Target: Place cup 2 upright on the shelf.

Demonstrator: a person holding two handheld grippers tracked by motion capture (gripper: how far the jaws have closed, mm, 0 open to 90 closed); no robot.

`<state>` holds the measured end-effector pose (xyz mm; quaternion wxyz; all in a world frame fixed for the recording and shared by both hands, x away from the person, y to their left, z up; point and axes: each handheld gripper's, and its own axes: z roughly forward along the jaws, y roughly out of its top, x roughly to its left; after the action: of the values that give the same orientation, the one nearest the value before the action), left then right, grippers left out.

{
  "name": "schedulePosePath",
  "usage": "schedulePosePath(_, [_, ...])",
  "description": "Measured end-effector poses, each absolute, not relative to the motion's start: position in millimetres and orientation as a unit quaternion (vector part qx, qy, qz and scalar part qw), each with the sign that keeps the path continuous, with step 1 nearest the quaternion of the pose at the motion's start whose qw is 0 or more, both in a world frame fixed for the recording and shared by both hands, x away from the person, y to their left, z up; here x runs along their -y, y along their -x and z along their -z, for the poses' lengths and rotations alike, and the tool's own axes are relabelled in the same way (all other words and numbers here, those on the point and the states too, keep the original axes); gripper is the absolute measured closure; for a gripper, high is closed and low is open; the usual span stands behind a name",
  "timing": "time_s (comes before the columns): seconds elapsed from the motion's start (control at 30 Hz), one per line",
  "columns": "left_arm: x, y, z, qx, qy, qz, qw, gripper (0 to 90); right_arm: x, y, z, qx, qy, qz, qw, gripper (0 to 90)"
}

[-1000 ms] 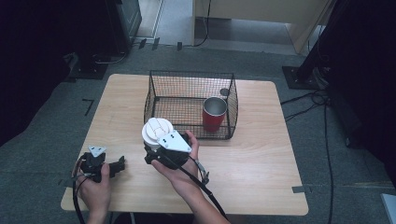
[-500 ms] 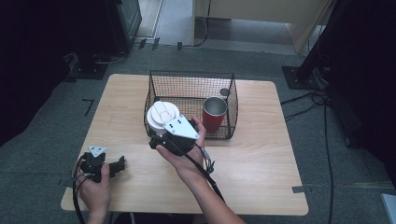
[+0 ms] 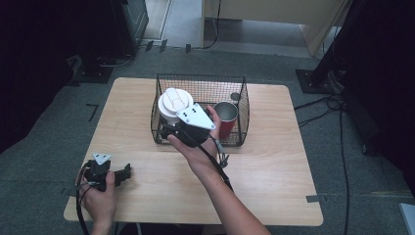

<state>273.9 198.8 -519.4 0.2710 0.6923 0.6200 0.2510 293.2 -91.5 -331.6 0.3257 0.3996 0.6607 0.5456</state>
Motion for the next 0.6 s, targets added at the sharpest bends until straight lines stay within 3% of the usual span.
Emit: schedulePosePath(0.6, [-199, -274, 519, -0.62, -0.692, -0.252, 0.272, 0.0, 86, -334, 325, -0.654, -0.403, -0.541, 0.343, 16.4])
